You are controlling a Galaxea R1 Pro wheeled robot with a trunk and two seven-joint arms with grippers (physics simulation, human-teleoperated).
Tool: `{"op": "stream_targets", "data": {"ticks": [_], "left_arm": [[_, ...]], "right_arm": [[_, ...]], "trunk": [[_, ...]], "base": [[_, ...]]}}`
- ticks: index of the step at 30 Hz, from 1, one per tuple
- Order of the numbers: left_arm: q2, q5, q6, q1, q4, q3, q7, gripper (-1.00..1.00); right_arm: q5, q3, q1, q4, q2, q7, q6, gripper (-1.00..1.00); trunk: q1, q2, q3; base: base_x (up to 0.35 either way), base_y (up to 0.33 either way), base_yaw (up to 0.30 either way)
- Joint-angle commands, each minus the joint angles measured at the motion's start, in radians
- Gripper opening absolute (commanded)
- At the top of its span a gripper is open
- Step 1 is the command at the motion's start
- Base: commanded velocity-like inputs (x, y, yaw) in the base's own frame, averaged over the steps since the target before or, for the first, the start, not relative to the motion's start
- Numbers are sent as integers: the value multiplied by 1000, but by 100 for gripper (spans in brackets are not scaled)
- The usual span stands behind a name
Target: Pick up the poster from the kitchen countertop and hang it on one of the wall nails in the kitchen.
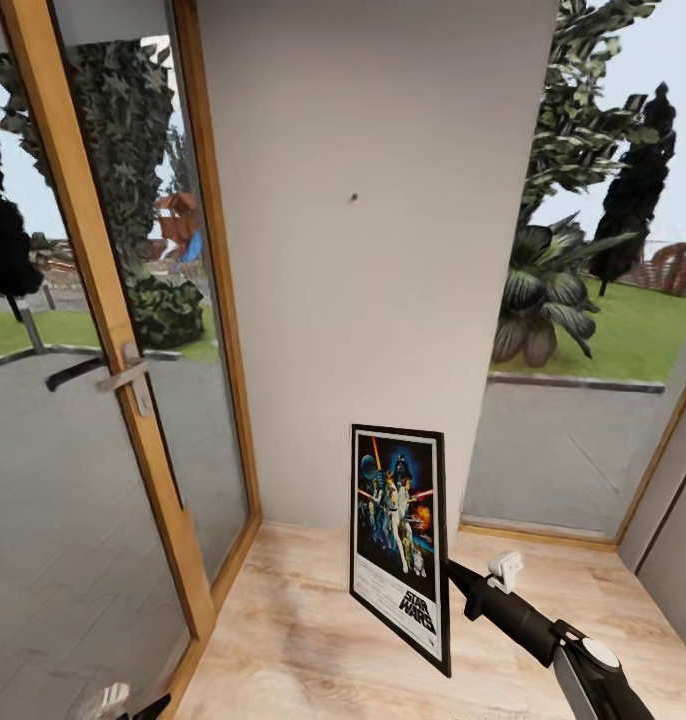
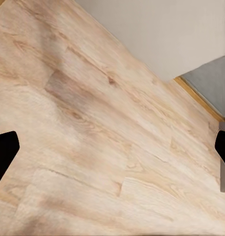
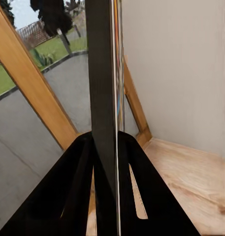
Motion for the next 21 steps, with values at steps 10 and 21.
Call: {"op": "stream_targets", "data": {"ticks": [10,21], "left_arm": [[0,4,-8,0,1,-9,-1,100],[0,5,-7,0,0,-9,-1,100]], "right_arm": [[-3,-1,-1,2,0,5,-1,-100],[-4,-1,-1,2,0,5,-1,-100]], "trunk": [[0,-1,7],[0,-1,15]], "base": [[1,1,-293],[143,2,-277]]}}
